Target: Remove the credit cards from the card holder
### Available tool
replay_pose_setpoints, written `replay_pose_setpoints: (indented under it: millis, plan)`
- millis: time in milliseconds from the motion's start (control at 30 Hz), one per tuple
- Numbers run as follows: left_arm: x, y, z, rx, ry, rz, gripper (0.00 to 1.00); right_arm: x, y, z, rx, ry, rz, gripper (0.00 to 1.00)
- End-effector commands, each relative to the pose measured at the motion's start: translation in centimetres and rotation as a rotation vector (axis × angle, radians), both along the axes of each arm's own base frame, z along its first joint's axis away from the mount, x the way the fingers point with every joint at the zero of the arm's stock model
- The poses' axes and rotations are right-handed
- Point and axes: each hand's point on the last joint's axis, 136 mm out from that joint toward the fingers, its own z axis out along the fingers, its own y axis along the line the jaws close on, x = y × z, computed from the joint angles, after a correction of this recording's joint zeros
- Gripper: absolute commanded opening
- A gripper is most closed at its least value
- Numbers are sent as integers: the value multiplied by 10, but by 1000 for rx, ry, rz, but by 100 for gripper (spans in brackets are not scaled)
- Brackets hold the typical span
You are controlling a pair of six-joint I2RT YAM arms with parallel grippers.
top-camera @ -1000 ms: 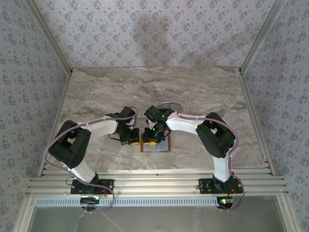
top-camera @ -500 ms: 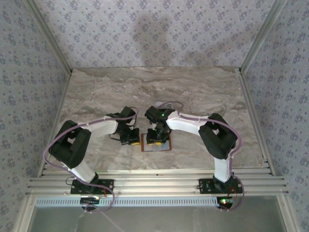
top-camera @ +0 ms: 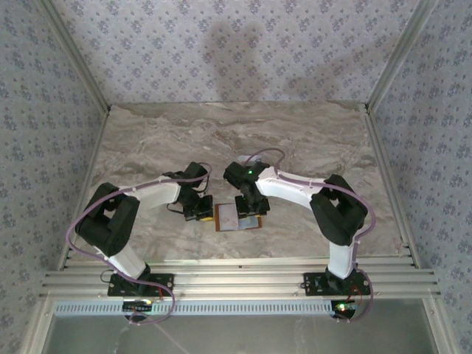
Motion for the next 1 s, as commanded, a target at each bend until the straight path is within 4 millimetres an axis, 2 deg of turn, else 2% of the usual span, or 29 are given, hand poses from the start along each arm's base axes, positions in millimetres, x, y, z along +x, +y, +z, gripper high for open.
replay_pose_setpoints:
  millis: [0,367,567,700,967]
  plan:
    - [1,0,5,12,7,-21,6,1,-16,9,-47,-24,-3,45]
    - [8,-19,26,-16,-27,-49,6,-2,-33,-6,-58,-7,-30,43]
    - [6,-39,29,-24,-32,-86,6,-2,-39,-3,-63,-18,-37,41]
    - [3,-45,24,-24,-21,-95,6,-1,-35,4,-27,-23,-40,39]
    - [-1,-47,12,-21,4,-107,6,-1,-12,22,129,-23,-25,24]
